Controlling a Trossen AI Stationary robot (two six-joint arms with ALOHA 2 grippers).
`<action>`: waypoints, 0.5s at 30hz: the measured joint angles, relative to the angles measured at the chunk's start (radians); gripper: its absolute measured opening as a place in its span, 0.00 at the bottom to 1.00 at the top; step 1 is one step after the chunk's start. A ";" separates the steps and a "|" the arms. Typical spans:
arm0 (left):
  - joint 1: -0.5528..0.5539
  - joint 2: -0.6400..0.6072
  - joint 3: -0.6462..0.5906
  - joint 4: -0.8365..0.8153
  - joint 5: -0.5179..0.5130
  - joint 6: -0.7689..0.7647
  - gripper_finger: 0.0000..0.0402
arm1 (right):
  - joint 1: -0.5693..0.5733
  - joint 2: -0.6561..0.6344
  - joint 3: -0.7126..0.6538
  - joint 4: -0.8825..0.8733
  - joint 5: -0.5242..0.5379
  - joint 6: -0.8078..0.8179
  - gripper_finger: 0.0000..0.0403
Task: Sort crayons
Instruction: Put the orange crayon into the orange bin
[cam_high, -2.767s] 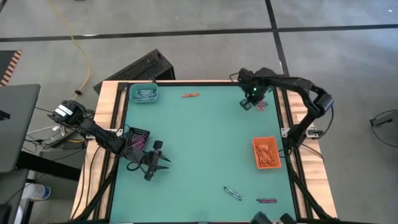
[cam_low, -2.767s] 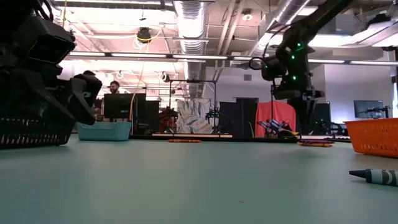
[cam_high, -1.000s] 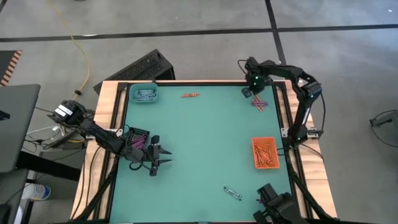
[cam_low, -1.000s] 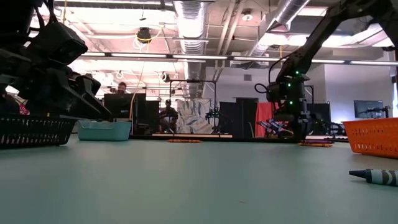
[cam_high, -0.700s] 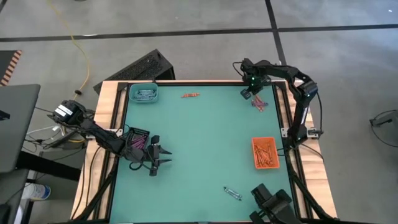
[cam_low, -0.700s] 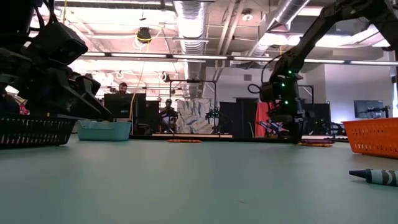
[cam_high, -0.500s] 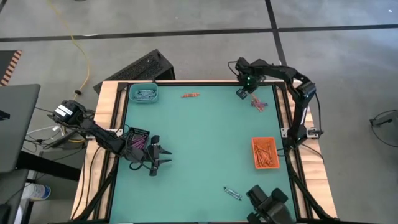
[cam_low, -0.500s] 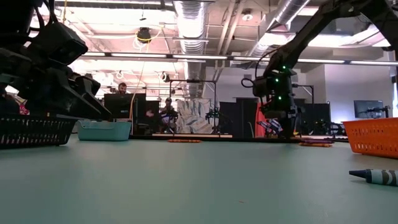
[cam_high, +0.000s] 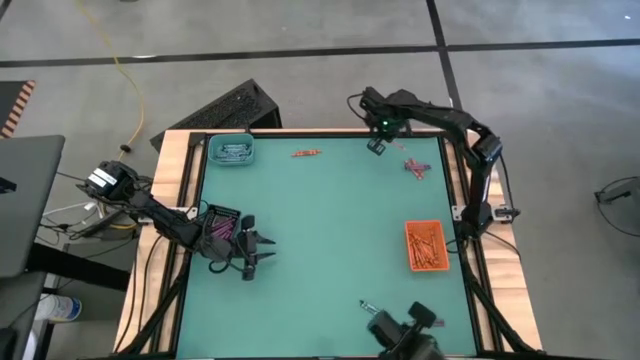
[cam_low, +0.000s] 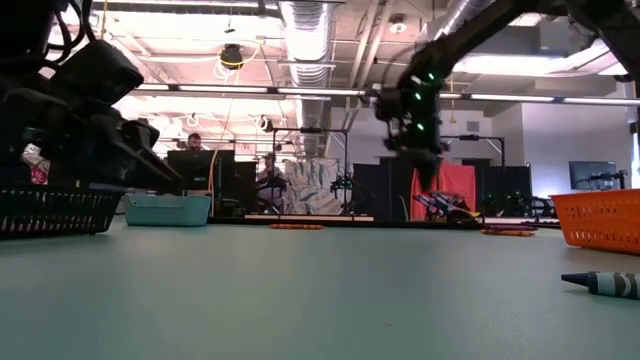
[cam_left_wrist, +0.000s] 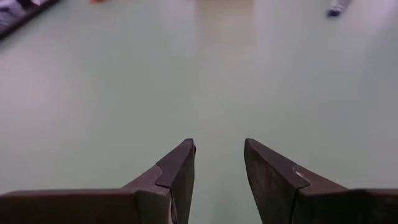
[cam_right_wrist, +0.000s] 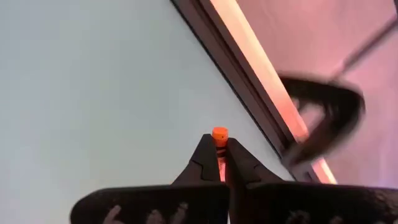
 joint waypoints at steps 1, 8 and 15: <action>0.000 0.000 0.000 0.008 -0.018 0.010 0.32 | 0.021 0.000 0.021 0.001 -0.017 0.000 0.00; 0.005 0.000 0.009 0.136 -0.098 0.151 0.32 | 0.196 -0.002 0.177 0.002 -0.190 0.000 0.00; 0.053 -0.001 0.017 0.188 -0.103 0.250 0.32 | 0.394 -0.002 0.308 -0.100 -0.233 0.072 0.00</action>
